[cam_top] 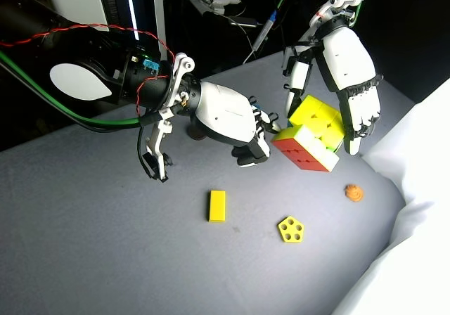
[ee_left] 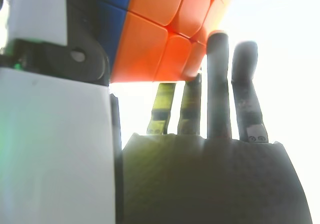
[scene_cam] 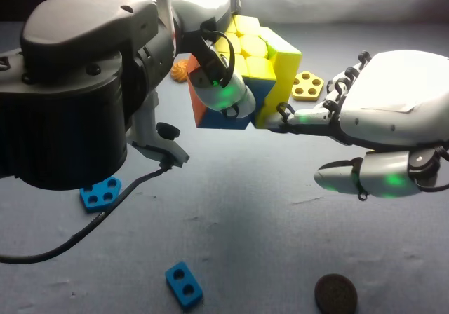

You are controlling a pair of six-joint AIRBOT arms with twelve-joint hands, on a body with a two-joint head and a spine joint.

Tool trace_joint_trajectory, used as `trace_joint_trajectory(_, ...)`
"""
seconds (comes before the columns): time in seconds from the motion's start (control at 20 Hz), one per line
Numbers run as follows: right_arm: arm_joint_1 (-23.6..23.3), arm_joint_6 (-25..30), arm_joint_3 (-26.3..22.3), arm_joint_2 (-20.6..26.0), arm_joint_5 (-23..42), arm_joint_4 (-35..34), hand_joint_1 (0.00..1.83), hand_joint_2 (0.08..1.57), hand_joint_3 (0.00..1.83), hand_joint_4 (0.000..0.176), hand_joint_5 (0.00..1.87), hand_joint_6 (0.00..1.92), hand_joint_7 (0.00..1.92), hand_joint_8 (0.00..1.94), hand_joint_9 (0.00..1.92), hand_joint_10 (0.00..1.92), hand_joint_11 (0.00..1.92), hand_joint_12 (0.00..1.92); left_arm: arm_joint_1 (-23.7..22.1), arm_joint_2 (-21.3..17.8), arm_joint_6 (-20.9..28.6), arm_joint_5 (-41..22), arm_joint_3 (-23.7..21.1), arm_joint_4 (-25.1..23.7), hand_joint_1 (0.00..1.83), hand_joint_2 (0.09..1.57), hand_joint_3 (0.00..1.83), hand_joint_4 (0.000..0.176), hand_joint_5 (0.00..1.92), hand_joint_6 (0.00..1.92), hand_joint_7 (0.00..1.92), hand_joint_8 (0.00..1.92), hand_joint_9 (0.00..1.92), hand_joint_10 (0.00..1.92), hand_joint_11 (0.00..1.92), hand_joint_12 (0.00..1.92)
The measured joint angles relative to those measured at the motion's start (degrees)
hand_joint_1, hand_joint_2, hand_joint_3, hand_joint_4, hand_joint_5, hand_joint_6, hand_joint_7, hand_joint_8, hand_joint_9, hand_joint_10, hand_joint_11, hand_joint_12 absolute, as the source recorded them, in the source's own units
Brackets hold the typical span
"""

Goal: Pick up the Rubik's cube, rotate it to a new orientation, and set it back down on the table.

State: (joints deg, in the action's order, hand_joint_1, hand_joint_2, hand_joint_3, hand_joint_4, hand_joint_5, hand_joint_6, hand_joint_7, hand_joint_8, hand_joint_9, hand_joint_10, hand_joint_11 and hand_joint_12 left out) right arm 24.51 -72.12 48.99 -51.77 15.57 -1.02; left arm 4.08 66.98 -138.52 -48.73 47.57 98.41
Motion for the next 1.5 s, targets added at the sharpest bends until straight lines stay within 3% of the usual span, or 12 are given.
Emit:
trace_joint_trajectory(0.2,0.0,-0.5,0.6,-0.4,-0.5,-0.9,0.0,1.41,0.0,0.0,0.15,0.01,0.65,1.68,0.71,1.92,0.56,1.92,-0.3,0.0,0.1,0.0,0.0,0.0,1.07,1.28,0.0,0.0,0.65,1.48,0.26,1.67,0.26,1.68,0.17,1.88)
trace_joint_trajectory(0.25,0.0,-0.6,0.6,-0.4,-0.5,-0.9,0.0,1.41,0.0,0.0,0.14,0.0,0.66,1.69,0.73,1.92,0.56,1.92,-0.3,0.0,0.1,0.0,0.0,0.0,1.09,1.33,0.01,0.0,0.59,1.48,0.51,1.73,0.28,1.67,0.17,1.89)
trace_joint_trajectory(0.35,-0.2,-0.6,0.6,-0.7,-0.8,-0.9,0.0,1.41,0.0,0.0,0.1,0.0,0.64,1.71,0.7,1.92,0.53,1.92,-0.3,0.0,0.1,0.0,0.0,0.0,1.06,1.31,0.0,0.0,0.62,1.51,0.33,1.66,0.28,1.66,0.19,1.88)
trace_joint_trajectory(0.4,-0.3,-0.6,0.6,-0.8,-0.9,-1.0,0.0,1.41,0.0,0.0,0.13,0.01,0.63,1.69,0.68,1.92,0.52,1.92,-0.3,0.0,0.1,0.0,0.0,0.0,1.1,1.33,0.0,0.0,0.6,1.45,0.52,1.75,0.27,1.67,0.18,1.9)
trace_joint_trajectory(0.5,-0.5,-0.6,0.6,-0.9,-0.7,-1.3,0.0,1.41,0.0,0.0,0.12,0.01,0.65,1.7,0.69,1.92,0.52,1.92,-0.3,0.0,0.1,0.0,0.0,0.0,1.07,1.29,0.0,0.0,0.64,1.49,0.27,1.65,0.25,1.68,0.15,1.92)
trace_joint_trajectory(0.65,-0.8,-0.6,0.6,-1.2,-0.3,-1.6,0.0,1.41,0.0,0.0,0.1,0.01,0.66,1.7,0.73,1.92,0.56,1.92,-0.3,0.0,0.1,-0.2,0.0,0.0,1.1,1.33,0.0,0.0,0.61,1.43,0.56,1.75,0.26,1.68,0.17,1.91)
trace_joint_trajectory(0.8,-0.8,-1.1,1.1,-1.9,0.0,-1.6,0.0,1.41,0.0,0.0,0.1,0.0,0.63,1.71,0.7,1.92,0.55,1.92,-0.3,0.0,0.3,-0.1,0.0,0.0,1.08,1.29,0.0,0.0,0.65,1.45,0.36,1.62,0.28,1.62,0.17,1.87)
trace_joint_trajectory(1.1,-0.8,-1.2,2.1,-2.9,0.2,-1.8,0.0,1.4,0.0,0.0,0.12,0.01,0.66,1.7,0.74,1.92,0.57,1.92,-0.3,0.0,0.3,-0.5,0.0,-0.1,1.08,1.35,0.0,0.0,0.58,1.5,0.54,1.78,0.28,1.68,0.19,1.88)
trace_joint_trajectory(1.15,-0.8,-1.2,2.2,-3.0,0.2,-1.8,0.0,1.4,0.0,0.0,0.12,0.01,0.65,1.7,0.73,1.92,0.57,1.92,-0.3,0.0,0.2,-0.5,0.0,-0.1,1.07,1.31,0.0,0.0,0.63,1.49,0.33,1.68,0.27,1.68,0.18,1.88)
trace_joint_trajectory(1.3,-0.8,-1.3,3.1,-4.0,0.0,-2.0,0.0,1.4,0.0,0.0,0.1,0.0,0.64,1.72,0.71,1.92,0.54,1.92,-0.3,0.0,0.3,-0.3,0.0,-0.2,1.09,1.34,0.0,0.0,0.6,1.47,0.56,1.76,0.28,1.68,0.2,1.88)
trace_joint_trajectory(1.35,-0.8,-1.4,3.3,-4.2,-0.1,-2.1,0.0,1.41,0.0,0.0,0.11,0.0,0.65,1.73,0.71,1.92,0.55,1.92,-0.3,0.0,0.3,-0.5,0.0,-0.2,1.06,1.31,0.0,0.0,0.61,1.51,0.31,1.68,0.25,1.69,0.17,1.88)
trace_joint_trajectory(1.5,-0.8,-1.5,3.7,-4.5,-0.1,-2.2,0.0,1.41,0.0,0.0,0.11,0.01,0.66,1.72,0.73,1.92,0.57,1.92,-0.4,0.0,0.3,-0.4,0.0,-0.3,1.07,1.31,0.0,0.0,0.62,1.5,0.32,1.65,0.25,1.67,0.16,1.9)
